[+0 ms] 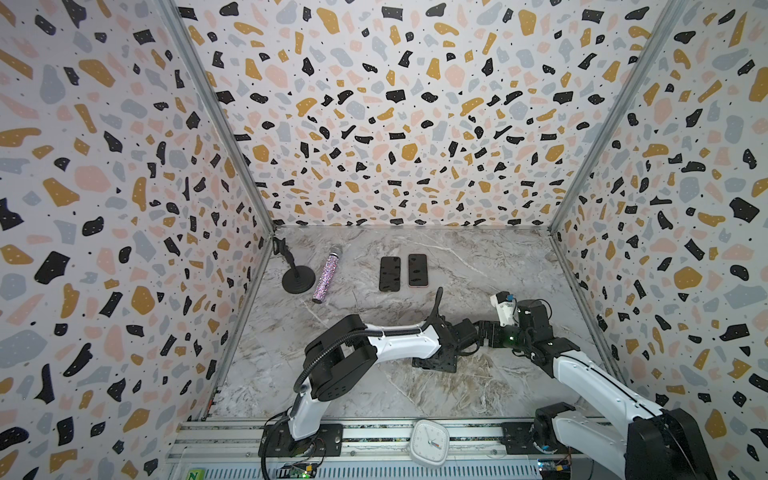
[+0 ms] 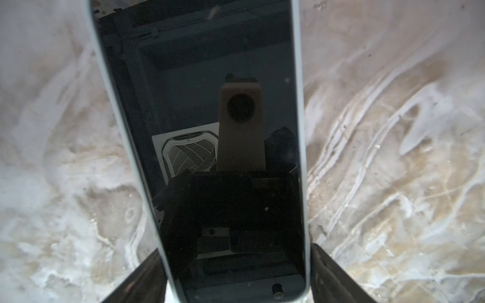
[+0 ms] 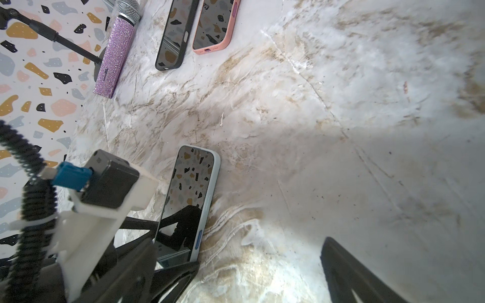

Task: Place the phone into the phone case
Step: 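Carry the cased phone with the left gripper toward the other phones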

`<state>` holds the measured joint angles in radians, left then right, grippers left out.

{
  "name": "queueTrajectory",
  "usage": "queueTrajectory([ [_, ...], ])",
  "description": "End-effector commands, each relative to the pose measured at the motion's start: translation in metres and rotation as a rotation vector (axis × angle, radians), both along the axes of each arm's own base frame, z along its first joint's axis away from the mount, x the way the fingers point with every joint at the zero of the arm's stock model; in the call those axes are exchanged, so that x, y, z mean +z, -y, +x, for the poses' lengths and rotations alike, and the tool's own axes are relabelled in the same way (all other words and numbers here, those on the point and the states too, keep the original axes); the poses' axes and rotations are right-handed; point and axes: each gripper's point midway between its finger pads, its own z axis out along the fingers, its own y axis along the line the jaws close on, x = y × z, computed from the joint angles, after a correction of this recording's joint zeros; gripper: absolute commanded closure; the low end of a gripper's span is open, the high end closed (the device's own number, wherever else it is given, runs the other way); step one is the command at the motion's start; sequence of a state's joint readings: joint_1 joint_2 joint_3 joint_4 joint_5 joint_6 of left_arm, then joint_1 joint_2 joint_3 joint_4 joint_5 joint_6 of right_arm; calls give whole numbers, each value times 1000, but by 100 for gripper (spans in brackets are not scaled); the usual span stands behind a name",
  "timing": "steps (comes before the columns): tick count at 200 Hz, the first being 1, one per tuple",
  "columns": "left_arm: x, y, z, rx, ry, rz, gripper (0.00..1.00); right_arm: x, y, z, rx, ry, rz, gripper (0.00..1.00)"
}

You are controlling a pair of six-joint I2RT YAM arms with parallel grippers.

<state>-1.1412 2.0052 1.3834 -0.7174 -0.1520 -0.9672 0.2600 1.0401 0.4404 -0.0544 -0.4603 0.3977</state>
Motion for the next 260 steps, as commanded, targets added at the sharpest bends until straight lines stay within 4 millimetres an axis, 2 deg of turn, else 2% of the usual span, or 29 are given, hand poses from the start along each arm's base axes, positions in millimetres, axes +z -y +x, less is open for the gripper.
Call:
queueTrajectory([
  [1, -16, -12, -6, 0, -24, 68, 24, 2, 0, 0, 10, 10, 1, 1],
  [123, 2, -6, 13, 19, 52, 51, 33, -3, 14, 7, -71, -37, -40, 1],
  [227, 22, 9, 50, 30, 139, 37, 36, 0, 27, 10, -137, -23, -56, 1],
  [260, 30, 14, 68, 40, 166, 30, 37, 6, 32, 11, -160, 3, -59, 1],
])
